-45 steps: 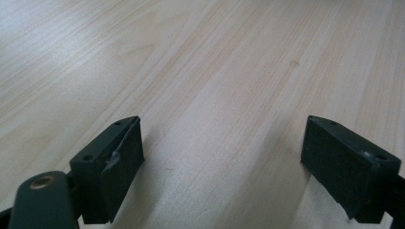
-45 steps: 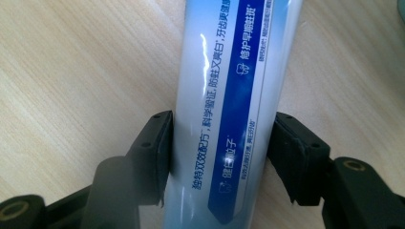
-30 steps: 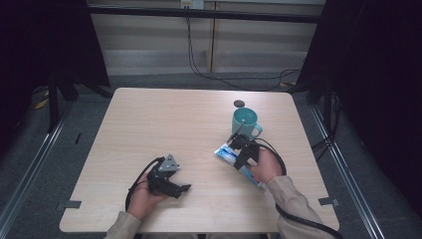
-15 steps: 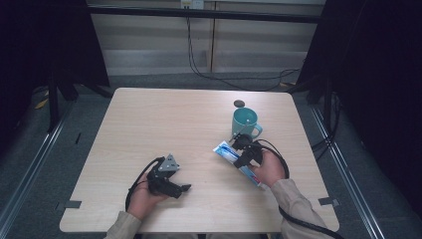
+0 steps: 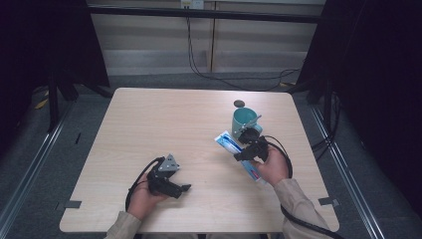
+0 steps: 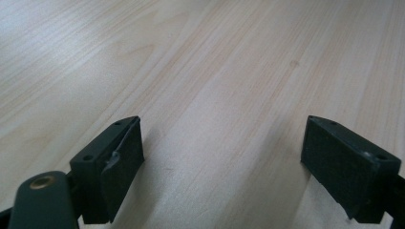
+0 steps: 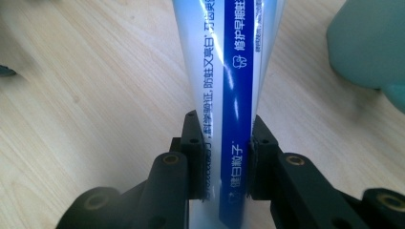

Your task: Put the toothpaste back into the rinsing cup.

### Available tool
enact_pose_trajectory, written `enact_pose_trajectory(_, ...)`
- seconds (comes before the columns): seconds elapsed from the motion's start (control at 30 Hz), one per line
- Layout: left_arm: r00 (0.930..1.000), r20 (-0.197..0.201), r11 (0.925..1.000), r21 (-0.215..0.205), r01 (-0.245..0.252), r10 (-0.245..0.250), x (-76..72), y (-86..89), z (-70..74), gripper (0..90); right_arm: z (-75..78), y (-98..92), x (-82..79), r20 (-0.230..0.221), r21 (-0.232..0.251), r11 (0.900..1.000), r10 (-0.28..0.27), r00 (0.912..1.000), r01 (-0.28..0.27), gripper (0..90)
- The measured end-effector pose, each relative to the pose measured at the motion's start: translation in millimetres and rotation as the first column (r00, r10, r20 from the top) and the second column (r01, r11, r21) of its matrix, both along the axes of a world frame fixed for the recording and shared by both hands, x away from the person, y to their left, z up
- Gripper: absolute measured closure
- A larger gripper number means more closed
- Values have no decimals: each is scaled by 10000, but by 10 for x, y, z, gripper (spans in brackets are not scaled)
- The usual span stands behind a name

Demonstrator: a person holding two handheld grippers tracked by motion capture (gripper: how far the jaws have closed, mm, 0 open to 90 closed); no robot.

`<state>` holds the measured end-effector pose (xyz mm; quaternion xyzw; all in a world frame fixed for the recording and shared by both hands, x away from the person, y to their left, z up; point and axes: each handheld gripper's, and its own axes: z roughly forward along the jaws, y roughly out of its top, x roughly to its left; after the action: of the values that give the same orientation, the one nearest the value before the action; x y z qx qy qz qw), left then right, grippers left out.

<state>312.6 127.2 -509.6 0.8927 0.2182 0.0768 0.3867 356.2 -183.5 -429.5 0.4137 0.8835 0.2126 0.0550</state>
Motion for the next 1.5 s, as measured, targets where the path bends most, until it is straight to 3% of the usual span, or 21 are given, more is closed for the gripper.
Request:
enact_pose_trajectory(0.23, 10000, 5, 10000, 3, -8, 8, 0, 0, 0, 140, 91, -60, -10, 655, 608, 9977, -352, 9972, 313, 741)
enact_pose_trajectory(0.6, 10000, 6, 10000, 6, -6, 6, 0, 0, 0, 140, 165, -122, -23, 1296, 1322, 9899, -690, 9892, 517, 741)
enact_pose_trajectory(0.8, 10000, 6, 10000, 9, -6, 6, 0, 0, 0, 140, 209, -138, -38, 1728, 1522, 9869, -805, 9817, 541, 742)
enact_pose_trajectory(0.9, 10000, 5, 10000, 6, -6, 6, 0, 0, 0, 140, 240, -128, -52, 2055, 1379, 9891, -789, 9755, 510, 742)
enact_pose_trajectory(0.97, 10000, 6, 10000, 7, -7, 7, 0, 0, 0, 140, 248, -137, -43, 2029, 1622, 9857, -793, 9760, 464, 743)
enact_pose_trajectory(1.27, 10000, 5, 10000, 8, -8, 8, 0, 0, 0, 139, 290, -166, -26, 2296, 1885, 9808, -939, 9687, 504, 742)
enact_pose_trajectory(1.5, 10000, 2, 10000, 11, -7, 7, 0, 0, 0, 140, 326, -227, -1, 2398, 2423, 9672, -1357, 9613, 761, 742)
